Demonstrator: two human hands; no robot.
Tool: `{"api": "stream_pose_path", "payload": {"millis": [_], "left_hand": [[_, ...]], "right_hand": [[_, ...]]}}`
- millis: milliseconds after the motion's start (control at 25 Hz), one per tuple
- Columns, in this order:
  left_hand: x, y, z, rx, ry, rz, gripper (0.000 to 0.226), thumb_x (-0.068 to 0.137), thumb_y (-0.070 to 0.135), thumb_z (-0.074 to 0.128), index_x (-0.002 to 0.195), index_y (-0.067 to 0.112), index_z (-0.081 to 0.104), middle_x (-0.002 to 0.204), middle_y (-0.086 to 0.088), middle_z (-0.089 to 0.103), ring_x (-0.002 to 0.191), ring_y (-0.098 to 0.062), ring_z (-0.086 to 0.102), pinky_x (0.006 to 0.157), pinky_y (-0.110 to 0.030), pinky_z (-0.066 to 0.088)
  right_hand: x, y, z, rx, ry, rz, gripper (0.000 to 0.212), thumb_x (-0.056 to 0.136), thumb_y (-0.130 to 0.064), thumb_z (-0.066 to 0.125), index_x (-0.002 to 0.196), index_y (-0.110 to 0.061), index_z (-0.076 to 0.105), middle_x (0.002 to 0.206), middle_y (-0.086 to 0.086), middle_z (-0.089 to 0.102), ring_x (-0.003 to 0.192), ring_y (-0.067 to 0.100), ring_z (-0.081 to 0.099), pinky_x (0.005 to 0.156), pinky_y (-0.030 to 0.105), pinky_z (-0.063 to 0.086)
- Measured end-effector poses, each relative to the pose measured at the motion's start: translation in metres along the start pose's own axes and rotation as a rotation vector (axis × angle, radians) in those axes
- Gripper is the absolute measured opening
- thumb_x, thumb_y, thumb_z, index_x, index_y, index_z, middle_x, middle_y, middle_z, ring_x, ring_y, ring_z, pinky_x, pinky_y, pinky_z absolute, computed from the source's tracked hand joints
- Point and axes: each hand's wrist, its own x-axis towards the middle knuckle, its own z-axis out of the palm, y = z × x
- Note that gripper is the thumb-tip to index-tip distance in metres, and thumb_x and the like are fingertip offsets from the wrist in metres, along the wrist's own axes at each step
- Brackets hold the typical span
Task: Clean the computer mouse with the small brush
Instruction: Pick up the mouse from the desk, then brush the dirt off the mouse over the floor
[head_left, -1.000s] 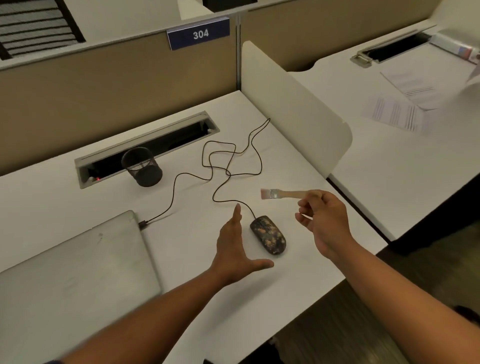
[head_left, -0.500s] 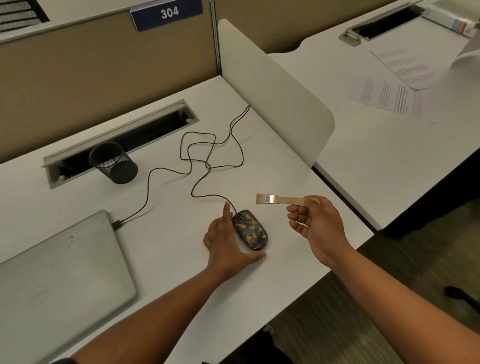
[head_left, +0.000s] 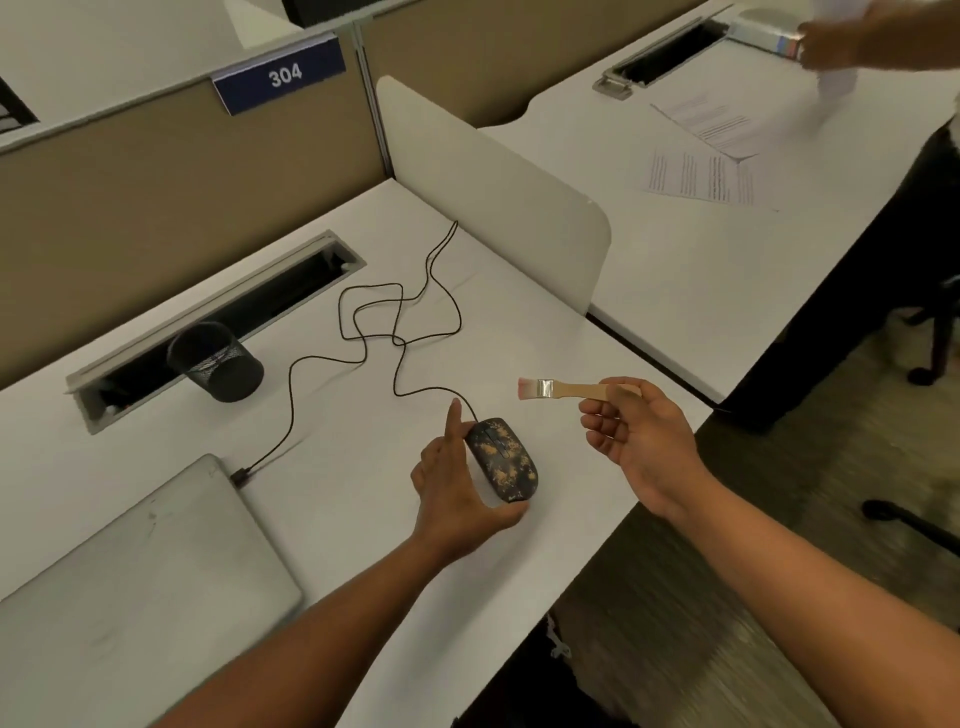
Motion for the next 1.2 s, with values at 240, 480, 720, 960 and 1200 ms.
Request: {"api": "stream_pose_path", "payload": {"millis": [240, 480, 720, 960, 1200], "left_hand": [[-0.040, 0.013, -0.027, 0.052, -0.133, 0.239, 0.148, 0.058, 0.069, 0.088, 0.162, 0.051, -0.015, 0.160, 0.006, 0.044, 0.147, -0.018, 0.037, 0.115, -0.034, 0.021], [-0.078, 0.038, -0.020, 0.109, -0.216, 0.386, 0.145, 0.059, 0.067, 0.092, 0.171, 0.024, 0.011, 0.165, 0.020, 0.027, 0.150, -0.018, 0.037, 0.118, -0.035, 0.023], [-0.102, 0.075, 0.018, 0.099, -0.321, 0.430, 0.149, 0.058, 0.065, 0.094, 0.170, 0.039, -0.001, 0.161, 0.027, 0.026, 0.141, -0.003, 0.031, 0.118, -0.034, 0.026], [-0.109, 0.108, 0.058, 0.160, -0.390, 0.495, 0.147, 0.056, 0.071, 0.093, 0.172, 0.033, 0.010, 0.144, 0.065, -0.009, 0.141, 0.003, 0.021, 0.119, -0.041, 0.027], [-0.111, 0.126, 0.084, 0.268, -0.428, 0.556, 0.147, 0.059, 0.077, 0.087, 0.172, 0.036, 0.002, 0.150, 0.061, -0.013, 0.139, 0.011, 0.013, 0.116, -0.033, 0.015]], "right_hand": [[-0.091, 0.009, -0.016, 0.181, 0.190, -0.070, 0.007, 0.104, -0.018, 0.062, 0.108, -0.016, 0.067, 0.082, 0.005, 0.074, 0.076, 0.017, 0.067, 0.068, 0.030, 0.058], [-0.171, 0.020, -0.057, 0.302, 0.321, -0.086, 0.009, 0.104, -0.017, 0.062, 0.106, -0.014, 0.071, 0.076, 0.004, 0.072, 0.072, 0.015, 0.065, 0.068, 0.030, 0.056], [-0.212, 0.030, -0.117, 0.391, 0.417, -0.059, 0.016, 0.103, -0.017, 0.063, 0.106, -0.013, 0.078, 0.075, 0.003, 0.073, 0.068, 0.012, 0.066, 0.064, 0.029, 0.056], [-0.219, 0.026, -0.171, 0.488, 0.423, -0.064, 0.008, 0.098, -0.016, 0.069, 0.097, -0.016, 0.077, 0.069, -0.001, 0.066, 0.062, 0.008, 0.060, 0.060, 0.027, 0.055], [-0.205, 0.027, -0.203, 0.510, 0.413, -0.029, 0.005, 0.099, -0.016, 0.069, 0.095, -0.016, 0.073, 0.067, -0.002, 0.064, 0.061, 0.008, 0.057, 0.056, 0.025, 0.054]]}}
